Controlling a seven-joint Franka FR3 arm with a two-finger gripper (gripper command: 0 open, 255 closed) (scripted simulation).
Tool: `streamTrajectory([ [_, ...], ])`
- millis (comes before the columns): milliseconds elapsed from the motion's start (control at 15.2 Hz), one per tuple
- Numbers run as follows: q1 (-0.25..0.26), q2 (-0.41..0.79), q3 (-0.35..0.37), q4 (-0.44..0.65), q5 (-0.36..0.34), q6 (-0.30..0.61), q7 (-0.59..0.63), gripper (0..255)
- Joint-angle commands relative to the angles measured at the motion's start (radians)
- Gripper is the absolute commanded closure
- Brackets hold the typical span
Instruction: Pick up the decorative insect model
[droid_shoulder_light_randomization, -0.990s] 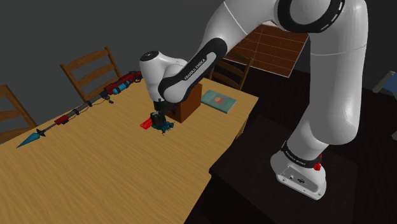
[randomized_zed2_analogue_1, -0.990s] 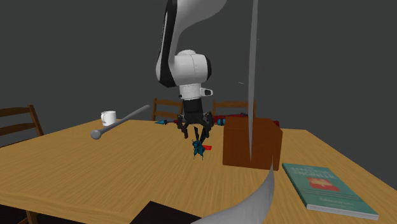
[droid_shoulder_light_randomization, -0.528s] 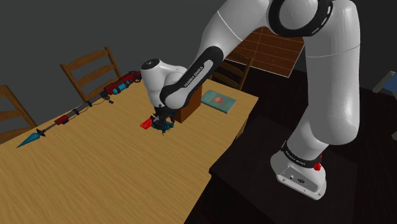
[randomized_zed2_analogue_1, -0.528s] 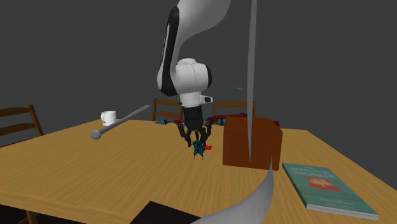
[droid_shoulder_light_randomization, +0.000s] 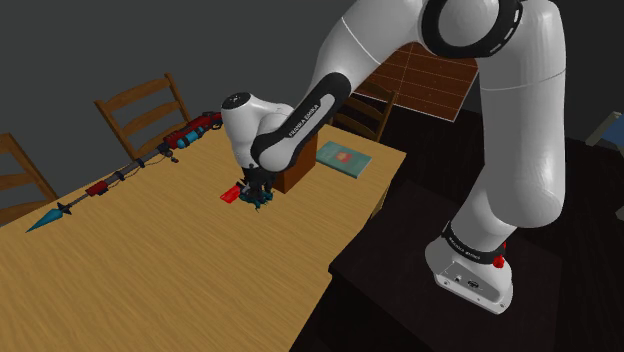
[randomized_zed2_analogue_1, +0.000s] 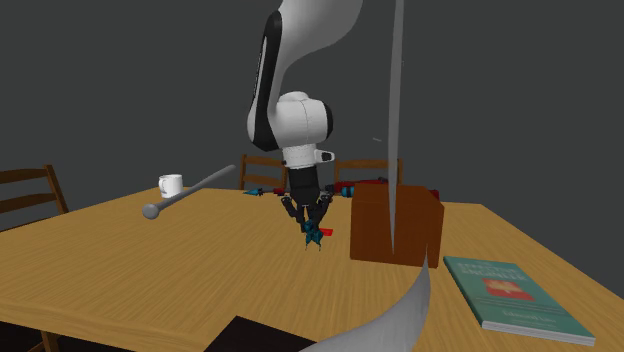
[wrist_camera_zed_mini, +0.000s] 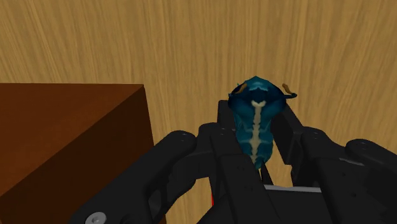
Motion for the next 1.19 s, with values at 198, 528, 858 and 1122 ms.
streamTrajectory([
  [198,-0.007,-0.032,0.011,-0.005,0.017,-0.027,-0.013,255],
  [528,-0.018,-0.082,0.026,-0.003,0.044,-0.074,-0.035,255],
  [858,-0.027,-0.128,0.039,0.003,0.07,-0.124,-0.056,255],
  [1122,-0.03,-0.147,0.044,0.008,0.081,-0.145,-0.065,255],
])
